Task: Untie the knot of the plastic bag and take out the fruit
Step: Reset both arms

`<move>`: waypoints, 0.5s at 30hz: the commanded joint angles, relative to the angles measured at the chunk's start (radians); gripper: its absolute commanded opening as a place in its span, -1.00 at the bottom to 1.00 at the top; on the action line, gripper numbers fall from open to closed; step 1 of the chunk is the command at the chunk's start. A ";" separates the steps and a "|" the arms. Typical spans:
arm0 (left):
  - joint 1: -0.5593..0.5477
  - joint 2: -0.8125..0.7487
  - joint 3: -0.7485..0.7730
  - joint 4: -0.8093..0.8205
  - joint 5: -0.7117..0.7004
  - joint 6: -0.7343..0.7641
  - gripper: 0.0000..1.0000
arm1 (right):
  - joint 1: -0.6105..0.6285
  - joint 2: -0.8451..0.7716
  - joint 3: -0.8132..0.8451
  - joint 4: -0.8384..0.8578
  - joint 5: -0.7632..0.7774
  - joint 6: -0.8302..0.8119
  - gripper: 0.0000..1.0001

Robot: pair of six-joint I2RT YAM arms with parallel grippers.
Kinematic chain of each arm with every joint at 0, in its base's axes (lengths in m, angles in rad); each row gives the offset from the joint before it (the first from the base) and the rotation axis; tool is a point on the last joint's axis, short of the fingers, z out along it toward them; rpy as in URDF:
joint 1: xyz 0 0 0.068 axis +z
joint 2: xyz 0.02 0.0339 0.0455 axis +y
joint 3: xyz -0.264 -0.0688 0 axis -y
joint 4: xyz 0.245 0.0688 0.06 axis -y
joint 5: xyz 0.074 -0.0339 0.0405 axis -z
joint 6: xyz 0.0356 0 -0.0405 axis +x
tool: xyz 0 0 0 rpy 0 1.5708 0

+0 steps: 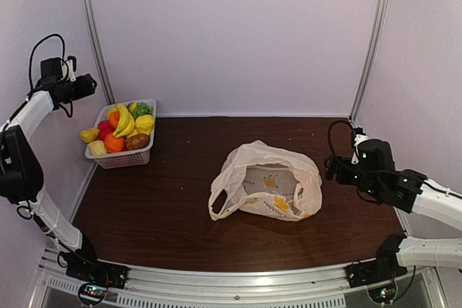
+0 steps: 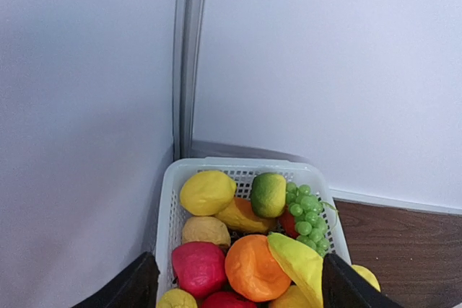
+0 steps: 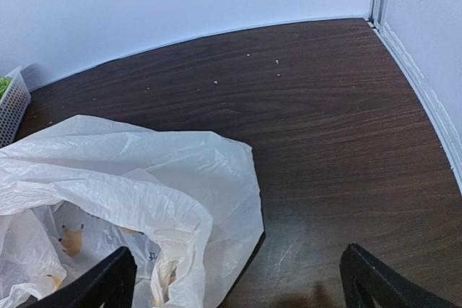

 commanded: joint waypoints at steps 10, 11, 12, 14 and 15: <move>-0.056 -0.676 -0.724 0.255 -0.155 -0.136 0.95 | -0.313 0.002 -0.015 0.036 -0.131 -0.133 1.00; -0.077 -0.725 -0.767 0.261 -0.192 -0.140 0.95 | -0.330 -0.003 -0.026 0.052 -0.119 -0.138 1.00; -0.098 -0.772 -0.807 0.263 -0.230 -0.143 0.95 | -0.345 -0.008 -0.039 0.067 -0.102 -0.144 1.00; -0.140 -0.863 -0.888 0.280 -0.294 -0.142 0.95 | -0.371 -0.020 -0.063 0.097 -0.066 -0.154 1.00; -0.158 -0.911 -0.934 0.300 -0.309 -0.140 0.95 | -0.381 -0.029 -0.083 0.115 -0.046 -0.159 1.00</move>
